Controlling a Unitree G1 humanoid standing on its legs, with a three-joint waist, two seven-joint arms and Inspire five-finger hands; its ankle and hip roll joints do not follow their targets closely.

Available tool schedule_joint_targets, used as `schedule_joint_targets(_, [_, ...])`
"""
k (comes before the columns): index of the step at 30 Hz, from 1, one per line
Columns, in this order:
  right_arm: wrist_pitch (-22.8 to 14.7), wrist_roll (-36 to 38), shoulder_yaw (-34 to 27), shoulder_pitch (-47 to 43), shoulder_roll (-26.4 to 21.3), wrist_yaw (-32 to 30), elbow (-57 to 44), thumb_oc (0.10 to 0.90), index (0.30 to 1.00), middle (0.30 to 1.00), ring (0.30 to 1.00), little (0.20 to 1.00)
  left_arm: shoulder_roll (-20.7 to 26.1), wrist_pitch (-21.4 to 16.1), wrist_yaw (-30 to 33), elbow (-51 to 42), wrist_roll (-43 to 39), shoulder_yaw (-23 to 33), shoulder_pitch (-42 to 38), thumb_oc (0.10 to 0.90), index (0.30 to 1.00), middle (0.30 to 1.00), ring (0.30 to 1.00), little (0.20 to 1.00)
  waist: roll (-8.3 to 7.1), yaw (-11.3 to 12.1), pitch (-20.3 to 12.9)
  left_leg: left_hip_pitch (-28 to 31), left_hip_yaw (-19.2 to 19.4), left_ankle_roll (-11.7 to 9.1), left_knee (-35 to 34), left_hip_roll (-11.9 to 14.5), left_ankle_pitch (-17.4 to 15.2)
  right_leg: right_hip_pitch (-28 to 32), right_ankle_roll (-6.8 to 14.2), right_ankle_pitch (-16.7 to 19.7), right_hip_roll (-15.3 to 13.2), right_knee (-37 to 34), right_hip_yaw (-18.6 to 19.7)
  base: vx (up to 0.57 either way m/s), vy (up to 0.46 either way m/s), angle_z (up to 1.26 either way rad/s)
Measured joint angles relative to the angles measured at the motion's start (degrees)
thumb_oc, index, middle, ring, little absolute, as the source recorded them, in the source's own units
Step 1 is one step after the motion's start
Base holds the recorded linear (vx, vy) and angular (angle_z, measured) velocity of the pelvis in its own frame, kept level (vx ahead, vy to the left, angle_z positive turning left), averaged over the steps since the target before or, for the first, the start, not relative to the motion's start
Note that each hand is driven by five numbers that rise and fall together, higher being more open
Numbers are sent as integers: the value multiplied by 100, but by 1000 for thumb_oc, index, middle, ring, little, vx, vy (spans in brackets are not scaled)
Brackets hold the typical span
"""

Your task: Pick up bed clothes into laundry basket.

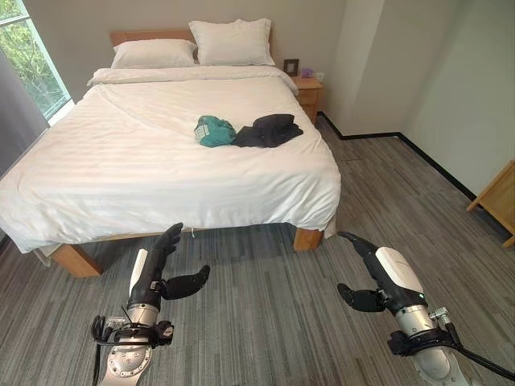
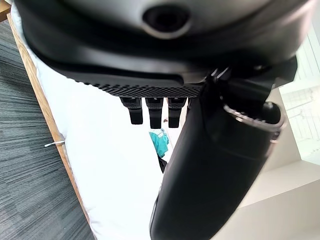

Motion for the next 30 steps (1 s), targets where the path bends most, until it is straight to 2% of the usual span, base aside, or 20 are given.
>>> schedule_joint_targets(8, [96,-31,-8,-8,15,-19,0,800,900,900,900,900,-88,2,-15,-89,-68,-10,8,800,900,900,900,900,-57,-2,119,-38,-19,1,0,4,6,-62,-7,6,4,0,-18,56,32,1])
schedule_joint_targets(12, [184,-22,-4,-23,303,-42,12,800,900,900,900,900,-85,8,-12,-87,-63,4,6,800,900,900,900,900,-137,0,167,-180,12,-7,2,8,18,-219,7,26,5,37,-17,-47,23,-4])
schedule_joint_targets(14, [231,7,6,-155,588,-89,137,800,900,900,900,900,-85,8,-2,-87,-61,43,-22,800,900,900,900,900,-171,13,209,-349,82,11,2,43,34,-523,80,18,20,260,-15,33,57,-16])
schedule_joint_targets(16, [291,12,13,-188,624,-88,271,800,900,900,900,900,-88,23,-3,-82,-61,58,-26,800,900,900,900,900,-204,-21,251,-419,98,115,1,40,44,-647,219,29,15,414,-17,54,95,-13])
schedule_joint_targets(18, [301,22,-62,-288,623,-88,421,800,900,900,900,900,-174,22,4,-47,-64,59,-45,800,900,900,900,900,2,32,468,-362,60,201,8,216,-14,-1245,529,15,209,1585,-93,61,45,-26])
schedule_joint_targets(19, [357,25,-73,-286,631,-88,454,800,900,900,900,900,-185,22,0,-41,-62,49,-43,800,900,900,900,900,103,7,549,-369,44,266,20,319,-38,-1556,887,-48,227,2103,-239,184,19,-6])
schedule_joint_targets(20, [376,25,-73,-254,640,-84,454,800,900,900,900,900,-192,22,0,-26,-63,49,-55,800,900,900,900,900,121,-13,572,-423,39,312,16,289,-30,-1786,1009,-237,67,2464,-335,257,11,9])
schedule_joint_targets(21, [376,24,-75,-262,640,-83,448,800,900,900,900,900,-186,23,-1,-26,-66,50,-56,800,900,900,900,900,86,2,575,-462,30,335,8,261,-15,-1879,984,-316,-121,2543,-335,254,-38,11])
schedule_joint_targets(23, [374,25,-79,-295,661,-81,441,800,900,900,900,900,-165,23,-1,-23,-76,60,-56,800,900,900,900,900,34,22,578,-561,-32,347,19,237,-13,-1892,898,-391,-405,2241,-448,251,-53,14])
schedule_joint_targets(24, [370,27,-79,-323,676,-80,437,800,900,900,900,900,-149,23,-4,-24,-80,64,-57,800,900,900,900,900,16,19,588,-601,-68,348,24,247,-12,-1854,857,-411,-443,1970,-521,321,-66,14])
schedule_joint_targets(25, [361,29,-69,-384,704,-69,432,800,900,900,900,900,-107,27,-10,-18,-90,74,-55,800,900,900,900,900,-41,74,608,-663,-86,343,30,293,-11,-1737,824,-384,-439,1275,-528,362,-74,3])
schedule_joint_targets(26, [353,73,-62,-418,743,-66,433,800,900,900,900,900,-69,27,-19,48,-97,76,-74,800,900,900,900,900,-28,135,641,-713,-99,329,33,339,-20,-1687,821,-382,-391,748,-535,365,-73,6])
schedule_joint_targets(27, [351,134,-70,-418,803,-63,428,800,900,900,900,900,-49,36,-19,95,-107,88,-93,800,900,900,900,900,-140,121,627,-731,-126,261,1,316,-52,-1544,861,-380,-402,284,-495,269,-64,18])
schedule_joint_targets(28, [353,203,-76,-423,886,-68,457,800,900,900,900,900,-24,35,-24,189,-110,96,-156,800,900,900,900,900,-274,94,654,-707,-202,162,5,243,-63,-1434,808,-265,-453,-8,-455,410,-115,29])
schedule_joint_targets(29, [373,240,-69,-438,933,-61,568,800,900,900,900,900,-114,51,-27,311,-110,92,-222,800,900,900,900,900,-279,47,745,-667,-227,-57,179,217,-111,-1390,841,-148,-440,-7,-490,538,-161,18])
schedule_joint_targets(30, [422,249,-75,-485,945,-23,648,800,900,900,900,900,-253,52,-28,504,-75,84,-292,800,900,900,900,900,-301,-13,793,-770,-193,-229,927,96,-577,-1284,883,44,-493,47,-497,566,-190,-5])
